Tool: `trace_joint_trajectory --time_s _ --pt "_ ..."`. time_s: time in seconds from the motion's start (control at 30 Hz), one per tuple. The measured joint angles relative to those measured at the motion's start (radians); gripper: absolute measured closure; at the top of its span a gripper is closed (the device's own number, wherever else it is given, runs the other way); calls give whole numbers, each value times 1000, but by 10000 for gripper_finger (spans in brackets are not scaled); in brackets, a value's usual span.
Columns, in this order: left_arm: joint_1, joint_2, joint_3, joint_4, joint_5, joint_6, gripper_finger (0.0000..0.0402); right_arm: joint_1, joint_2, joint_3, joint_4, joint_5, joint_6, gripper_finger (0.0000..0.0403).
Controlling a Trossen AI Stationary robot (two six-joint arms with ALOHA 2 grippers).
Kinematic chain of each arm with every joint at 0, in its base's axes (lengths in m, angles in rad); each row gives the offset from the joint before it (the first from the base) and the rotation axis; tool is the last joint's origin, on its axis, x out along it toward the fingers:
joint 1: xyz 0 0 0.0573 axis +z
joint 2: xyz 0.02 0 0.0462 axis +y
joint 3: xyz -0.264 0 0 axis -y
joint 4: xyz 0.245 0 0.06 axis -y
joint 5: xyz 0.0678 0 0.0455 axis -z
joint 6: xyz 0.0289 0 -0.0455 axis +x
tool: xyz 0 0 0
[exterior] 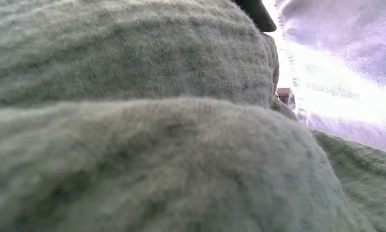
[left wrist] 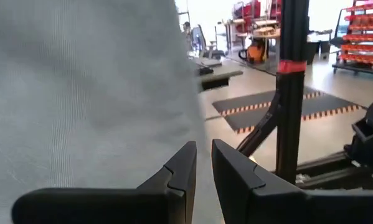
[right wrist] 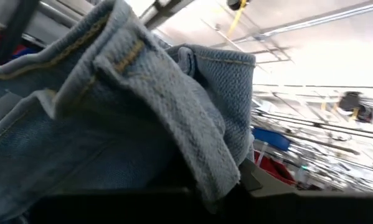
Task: Fold laundry
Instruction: Fold the denim pants
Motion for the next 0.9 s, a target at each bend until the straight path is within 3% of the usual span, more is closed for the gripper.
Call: trace_joint_trajectory --time_s 0.2,0.47,0.7,0.8,0.9 --pt "4 66 2 146 19 -71 341 0 34 -1 -127 -46 156 380" --pt "29 80 2 280 -196 -51 341 0 94 -1 -174 -60 257 380" --pt "92 83 57 341 -175 -49 341 12 137 0 -217 -90 294 380" --pt "114 83 107 344 -116 -48 341 16 152 0 -290 -160 329 380" --pt "127 83 157 280 -35 -83 341 16 157 -1 -292 -130 299 380"
